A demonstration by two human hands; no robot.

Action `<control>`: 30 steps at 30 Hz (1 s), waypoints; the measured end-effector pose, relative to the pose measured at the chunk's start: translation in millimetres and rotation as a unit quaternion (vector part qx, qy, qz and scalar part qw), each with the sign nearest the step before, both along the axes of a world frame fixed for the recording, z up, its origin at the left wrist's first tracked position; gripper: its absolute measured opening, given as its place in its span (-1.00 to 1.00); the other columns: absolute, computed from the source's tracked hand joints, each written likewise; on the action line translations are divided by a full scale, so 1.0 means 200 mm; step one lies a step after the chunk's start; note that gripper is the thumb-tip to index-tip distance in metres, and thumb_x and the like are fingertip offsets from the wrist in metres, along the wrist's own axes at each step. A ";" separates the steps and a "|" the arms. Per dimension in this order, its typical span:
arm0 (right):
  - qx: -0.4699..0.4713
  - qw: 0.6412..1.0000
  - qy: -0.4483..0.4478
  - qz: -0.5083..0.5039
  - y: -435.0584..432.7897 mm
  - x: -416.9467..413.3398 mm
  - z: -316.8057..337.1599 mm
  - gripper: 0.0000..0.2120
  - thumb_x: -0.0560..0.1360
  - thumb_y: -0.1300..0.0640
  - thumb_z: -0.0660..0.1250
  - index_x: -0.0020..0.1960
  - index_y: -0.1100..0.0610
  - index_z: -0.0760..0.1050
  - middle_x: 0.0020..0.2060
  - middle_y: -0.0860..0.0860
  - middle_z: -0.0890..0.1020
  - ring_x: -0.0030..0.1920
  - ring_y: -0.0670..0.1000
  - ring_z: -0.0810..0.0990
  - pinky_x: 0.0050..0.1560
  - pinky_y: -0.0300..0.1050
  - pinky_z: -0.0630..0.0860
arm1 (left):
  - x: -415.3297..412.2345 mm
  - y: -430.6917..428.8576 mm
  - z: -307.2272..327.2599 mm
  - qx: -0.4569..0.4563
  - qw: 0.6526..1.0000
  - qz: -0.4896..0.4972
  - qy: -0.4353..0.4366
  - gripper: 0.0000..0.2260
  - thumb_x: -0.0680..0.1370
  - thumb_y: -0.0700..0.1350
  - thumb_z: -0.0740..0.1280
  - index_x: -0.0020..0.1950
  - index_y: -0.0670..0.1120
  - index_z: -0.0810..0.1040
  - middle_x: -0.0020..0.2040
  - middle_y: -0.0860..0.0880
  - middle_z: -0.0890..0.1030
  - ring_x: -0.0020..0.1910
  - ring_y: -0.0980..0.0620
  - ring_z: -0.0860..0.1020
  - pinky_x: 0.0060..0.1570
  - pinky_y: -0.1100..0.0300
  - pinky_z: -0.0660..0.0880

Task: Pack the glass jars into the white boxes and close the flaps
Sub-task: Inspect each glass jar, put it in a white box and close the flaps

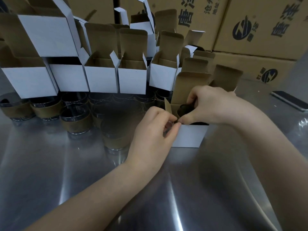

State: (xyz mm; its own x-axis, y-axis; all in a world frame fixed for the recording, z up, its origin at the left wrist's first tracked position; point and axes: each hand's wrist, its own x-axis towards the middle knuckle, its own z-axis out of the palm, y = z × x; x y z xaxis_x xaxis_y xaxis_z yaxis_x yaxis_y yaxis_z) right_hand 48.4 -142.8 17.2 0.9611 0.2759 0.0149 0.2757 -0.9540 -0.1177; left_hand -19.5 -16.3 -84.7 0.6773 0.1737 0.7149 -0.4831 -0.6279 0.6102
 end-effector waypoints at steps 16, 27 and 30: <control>0.043 0.997 0.053 0.046 0.00 -0.02 0.00 -0.62 0.35 -0.19 0.46 0.10 -0.08 0.53 -0.12 -0.14 0.52 0.03 0.02 0.52 0.23 0.16 0.44 | -0.01 0.00 -0.01 0.021 0.999 -0.029 -0.007 -0.94 0.53 -0.26 0.40 -0.03 -0.24 0.61 0.05 -0.06 0.49 -0.12 0.02 0.58 -0.13 0.02 0.61; 0.275 0.946 -0.144 0.096 -0.16 -0.11 -0.20 -0.61 0.39 0.13 0.48 0.21 0.02 0.54 0.05 -0.12 0.54 -0.06 -0.20 0.55 -0.06 -0.49 0.41 | -0.02 -0.02 0.01 0.131 0.991 0.019 -0.031 -0.84 0.50 -0.39 0.38 0.07 -0.28 0.61 0.17 -0.19 0.61 0.23 -0.08 0.55 0.23 0.12 0.47; 0.305 0.936 -0.144 0.101 -0.16 -0.09 -0.23 -0.68 0.43 0.12 0.39 0.19 0.04 0.55 -0.03 -0.13 0.60 -0.04 -0.19 0.57 -0.03 -0.45 0.47 | -0.02 -0.03 0.03 0.131 0.991 0.005 0.011 -0.71 0.47 -0.46 0.32 0.16 -0.28 0.56 0.07 -0.15 0.63 0.15 -0.08 0.55 0.14 0.12 0.44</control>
